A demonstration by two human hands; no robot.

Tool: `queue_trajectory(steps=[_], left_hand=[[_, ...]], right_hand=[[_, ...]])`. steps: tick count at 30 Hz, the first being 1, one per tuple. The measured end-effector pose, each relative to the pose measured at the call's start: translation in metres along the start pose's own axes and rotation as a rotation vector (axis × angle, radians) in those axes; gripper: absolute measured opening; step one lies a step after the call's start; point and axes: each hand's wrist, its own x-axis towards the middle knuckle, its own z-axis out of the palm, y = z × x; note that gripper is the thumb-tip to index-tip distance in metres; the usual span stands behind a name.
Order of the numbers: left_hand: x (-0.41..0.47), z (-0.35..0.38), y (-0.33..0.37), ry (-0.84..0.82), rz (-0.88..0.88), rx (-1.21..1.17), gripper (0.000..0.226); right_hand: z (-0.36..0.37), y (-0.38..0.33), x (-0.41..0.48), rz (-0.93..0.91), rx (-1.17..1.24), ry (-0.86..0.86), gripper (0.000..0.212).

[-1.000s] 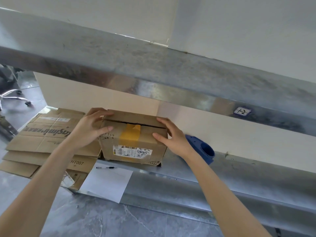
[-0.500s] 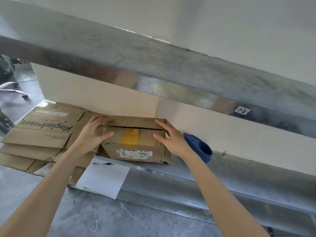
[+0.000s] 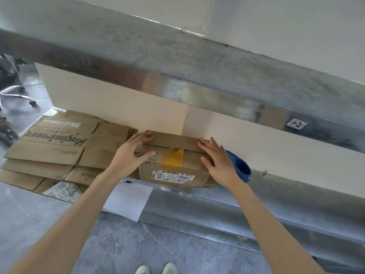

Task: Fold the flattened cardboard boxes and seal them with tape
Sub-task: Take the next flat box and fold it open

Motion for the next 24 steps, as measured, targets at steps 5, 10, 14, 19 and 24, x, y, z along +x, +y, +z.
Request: queue_trajectory(steps=[5, 10, 14, 19, 24], left_hand=[[-0.006, 0.006, 0.002, 0.031, 0.000, -0.003, 0.038], [-0.007, 0.007, 0.000, 0.019, 0.000, -0.009, 0.039], [0.001, 0.001, 0.005, -0.010, 0.116, 0.223, 0.034], [-0.003, 0.010, 0.006, -0.046, 0.131, 0.151, 0.030], [-0.003, 0.011, 0.002, -0.044, 0.138, 0.141, 0.029]], right_hand=[[0.014, -0.025, 0.013, -0.088, -0.032, 0.005, 0.042], [0.029, -0.031, 0.020, -0.069, -0.041, 0.182, 0.035], [0.033, -0.028, 0.023, -0.040, 0.007, 0.204, 0.028], [0.034, -0.030, 0.027, -0.005, 0.035, 0.235, 0.020], [0.035, -0.033, 0.026, 0.040, 0.031, 0.265, 0.018]])
